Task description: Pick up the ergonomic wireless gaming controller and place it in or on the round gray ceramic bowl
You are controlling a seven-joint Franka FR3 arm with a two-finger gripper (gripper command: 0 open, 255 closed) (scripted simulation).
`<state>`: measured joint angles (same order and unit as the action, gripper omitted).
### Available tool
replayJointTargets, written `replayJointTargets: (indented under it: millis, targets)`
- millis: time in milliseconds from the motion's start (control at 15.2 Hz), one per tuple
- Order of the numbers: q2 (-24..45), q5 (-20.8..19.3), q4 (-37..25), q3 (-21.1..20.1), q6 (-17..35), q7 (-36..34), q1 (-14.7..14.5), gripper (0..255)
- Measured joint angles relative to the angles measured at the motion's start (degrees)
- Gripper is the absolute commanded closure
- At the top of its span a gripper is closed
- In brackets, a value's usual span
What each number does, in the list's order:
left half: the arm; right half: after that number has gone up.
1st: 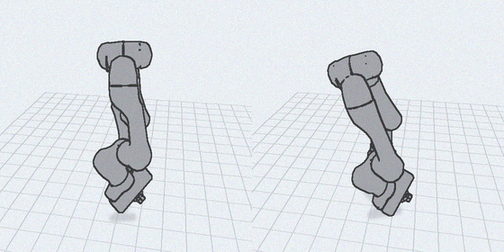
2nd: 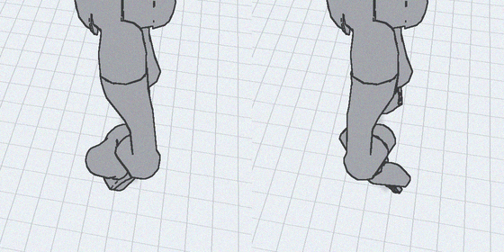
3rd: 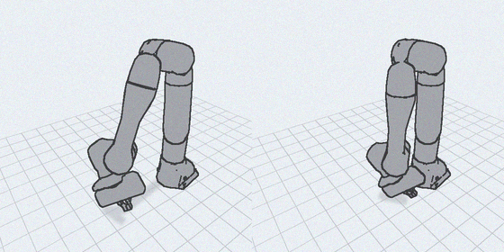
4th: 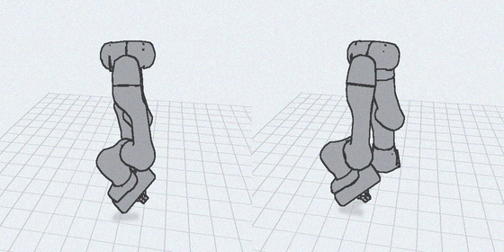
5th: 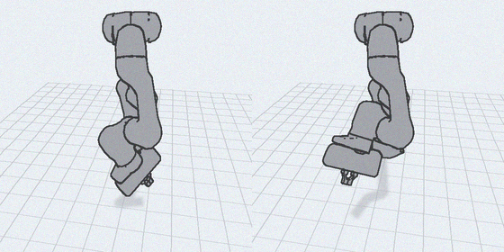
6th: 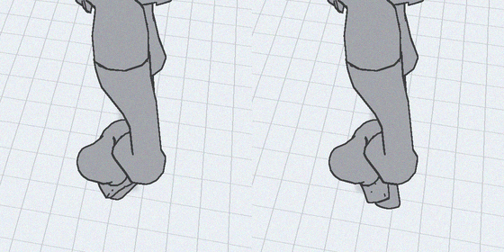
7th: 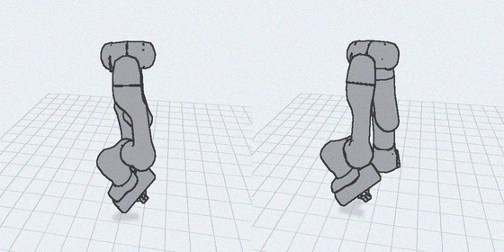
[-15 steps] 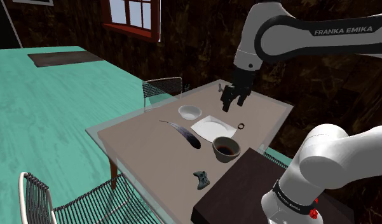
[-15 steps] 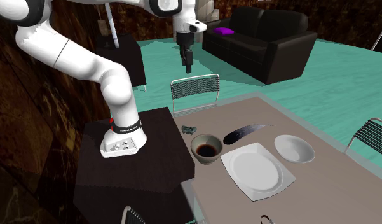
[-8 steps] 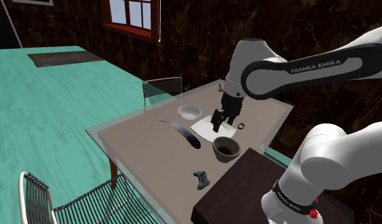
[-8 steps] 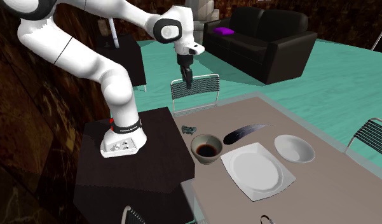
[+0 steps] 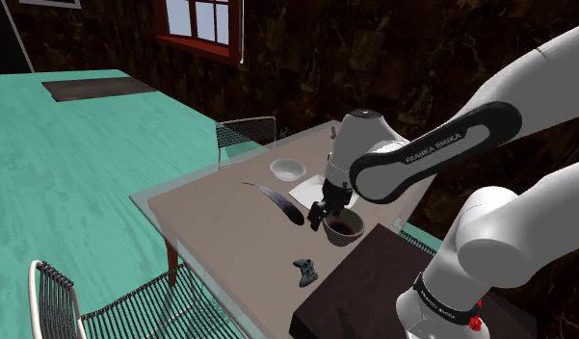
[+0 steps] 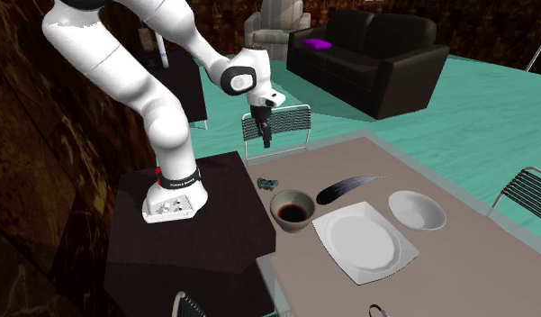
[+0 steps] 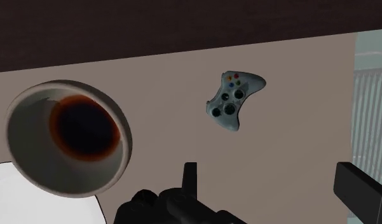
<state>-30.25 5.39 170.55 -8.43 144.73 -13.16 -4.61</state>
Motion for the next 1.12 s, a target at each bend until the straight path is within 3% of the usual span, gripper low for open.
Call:
replayJointTargets:
  millis: [330,462,528,594,660,726,792,858,990,1122]
  targets:
    - [16.04,-1.54,0.66,-4.22,17.76,-4.12,1.03,0]
    - [22.31,-6.62,0.40,-7.15,24.13,-8.68,4.45,0]
    - [26.79,-12.55,-0.74,-8.29,27.53,-13.88,7.76,0]
    - [30.54,-23.11,-2.35,-2.95,29.77,-23.03,5.13,0]
    - [34.58,-37.23,-5.04,2.16,31.35,-33.05,2.51,0]
    - [38.58,-51.08,-7.32,9.22,33.64,-44.13,-2.83,0]
    - [41.30,-59.41,-8.70,15.42,35.77,-51.72,-8.33,0]
    - [44.30,-65.07,-10.50,20.85,37.76,-57.19,-13.37,0]
    - [49.16,-71.57,-12.84,30.39,41.73,-64.33,-22.67,0]
    - [52.97,-73.22,-13.96,37.18,45.51,-67.36,-29.80,0]
